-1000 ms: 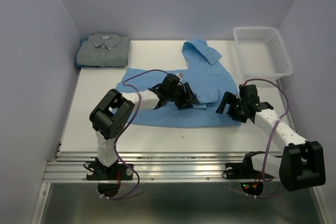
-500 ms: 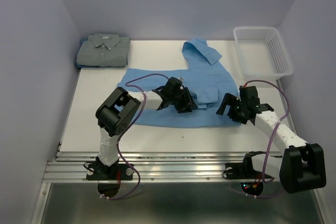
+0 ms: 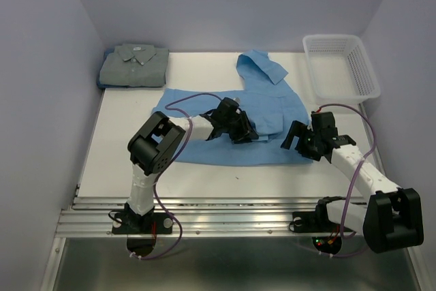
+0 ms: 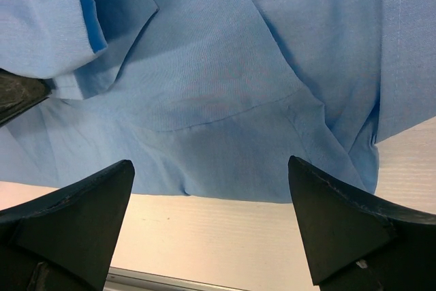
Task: Fold and stack the long sleeve shirts
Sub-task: Fold the shirt
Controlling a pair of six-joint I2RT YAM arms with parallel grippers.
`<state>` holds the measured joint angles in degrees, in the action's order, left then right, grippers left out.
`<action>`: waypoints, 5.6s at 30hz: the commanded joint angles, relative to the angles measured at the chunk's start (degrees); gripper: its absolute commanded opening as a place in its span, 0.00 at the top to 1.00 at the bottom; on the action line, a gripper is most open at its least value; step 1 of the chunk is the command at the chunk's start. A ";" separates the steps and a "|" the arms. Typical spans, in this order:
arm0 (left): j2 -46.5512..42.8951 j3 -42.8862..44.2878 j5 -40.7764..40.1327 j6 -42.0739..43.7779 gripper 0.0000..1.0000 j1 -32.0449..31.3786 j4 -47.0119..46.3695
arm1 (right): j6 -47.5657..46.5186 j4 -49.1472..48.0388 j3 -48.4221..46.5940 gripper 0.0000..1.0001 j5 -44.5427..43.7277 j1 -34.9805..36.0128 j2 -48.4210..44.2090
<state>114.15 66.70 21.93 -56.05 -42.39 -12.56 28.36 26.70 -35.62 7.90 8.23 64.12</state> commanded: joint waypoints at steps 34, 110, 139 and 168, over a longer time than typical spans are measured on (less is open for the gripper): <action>-22.11 5.28 -16.99 26.42 1.00 11.96 61.21 | 0.73 0.46 0.64 0.00 -7.29 -0.32 2.41; -33.74 -10.01 -17.81 23.53 0.01 30.53 43.59 | -1.99 3.18 -1.56 0.00 -5.35 -0.32 3.82; -43.13 -10.97 -29.76 22.30 1.00 30.97 36.21 | -3.13 9.95 -6.39 0.00 -5.00 -0.32 -5.85; -41.02 -18.08 -16.77 15.46 0.01 29.12 19.45 | -5.77 -7.00 -5.52 0.00 15.91 0.38 2.75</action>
<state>75.77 54.33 -7.14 -37.93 -12.36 17.23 22.48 27.35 -41.04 17.85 8.23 63.33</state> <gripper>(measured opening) 0.986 0.998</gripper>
